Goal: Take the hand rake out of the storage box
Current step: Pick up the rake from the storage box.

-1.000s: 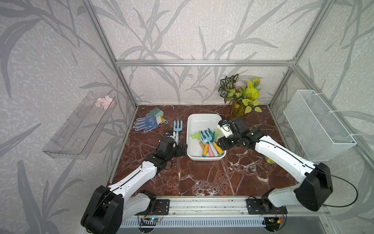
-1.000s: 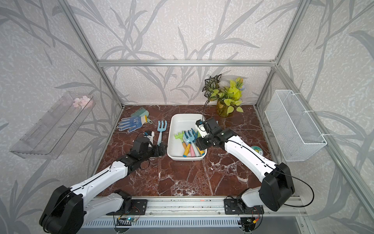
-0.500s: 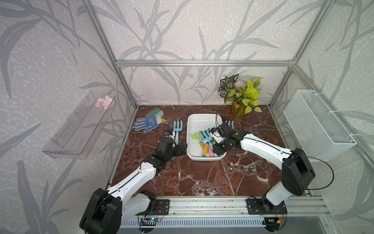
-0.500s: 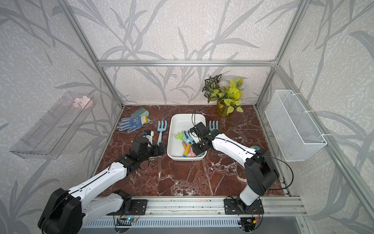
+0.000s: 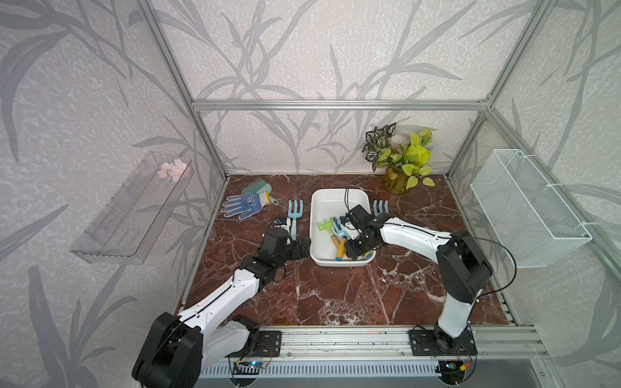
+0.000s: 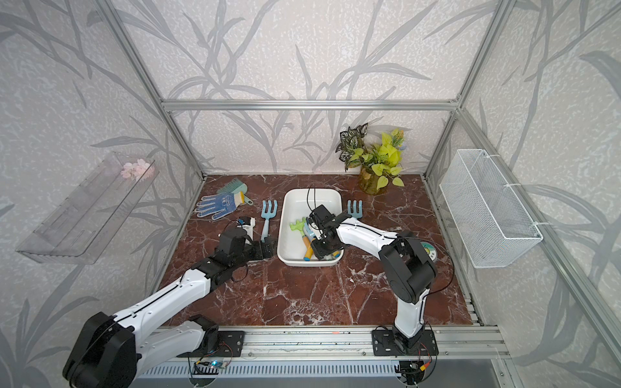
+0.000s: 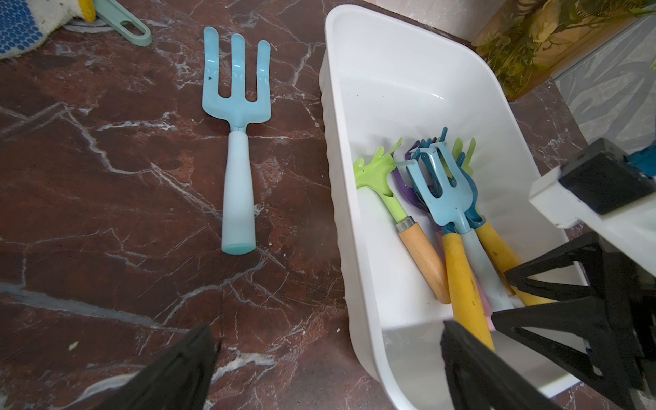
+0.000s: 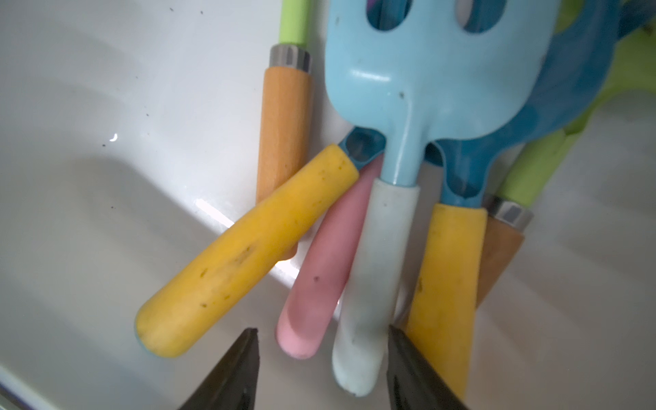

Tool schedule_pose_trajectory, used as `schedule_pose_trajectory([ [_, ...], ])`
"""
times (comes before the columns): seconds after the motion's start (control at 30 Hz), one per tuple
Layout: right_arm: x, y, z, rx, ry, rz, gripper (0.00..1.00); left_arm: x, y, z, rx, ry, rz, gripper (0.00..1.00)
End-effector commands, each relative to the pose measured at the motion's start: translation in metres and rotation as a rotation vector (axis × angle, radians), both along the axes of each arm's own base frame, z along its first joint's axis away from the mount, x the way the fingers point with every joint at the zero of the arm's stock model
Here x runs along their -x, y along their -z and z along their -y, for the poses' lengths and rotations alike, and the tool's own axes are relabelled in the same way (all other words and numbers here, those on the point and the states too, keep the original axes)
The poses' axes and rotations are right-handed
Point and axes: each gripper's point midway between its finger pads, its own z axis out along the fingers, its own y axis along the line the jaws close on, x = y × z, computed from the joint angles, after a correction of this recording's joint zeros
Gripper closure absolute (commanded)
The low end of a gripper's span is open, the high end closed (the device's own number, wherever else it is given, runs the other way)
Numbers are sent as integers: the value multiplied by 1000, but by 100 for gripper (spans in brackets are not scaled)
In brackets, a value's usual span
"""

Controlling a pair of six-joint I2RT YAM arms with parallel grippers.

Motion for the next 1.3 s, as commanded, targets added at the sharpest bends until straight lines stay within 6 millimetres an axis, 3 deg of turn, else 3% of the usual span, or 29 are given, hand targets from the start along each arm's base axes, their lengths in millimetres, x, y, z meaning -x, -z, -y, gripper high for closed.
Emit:
schedule_pose_trajectory([
  [0.0, -10, 2, -4, 19, 21, 11, 43, -1, -2, -2, -1, -7, 20, 0],
  [0.53, -29, 16, 13, 168, 77, 18, 46, 0, -3, 0, 0, 3, 19, 0],
  [0.9, -25, 22, 3, 136, 63, -31, 47, 0, -4, -1, 3, 3, 21, 0],
  [1.07, -22, 20, -2, 101, 67, -45, 61, 0, -4, -1, 2, 1, 23, 0],
  [1.27, -18, 16, 0, 95, 78, -49, 68, -3, -4, -2, -6, -11, 20, 0],
])
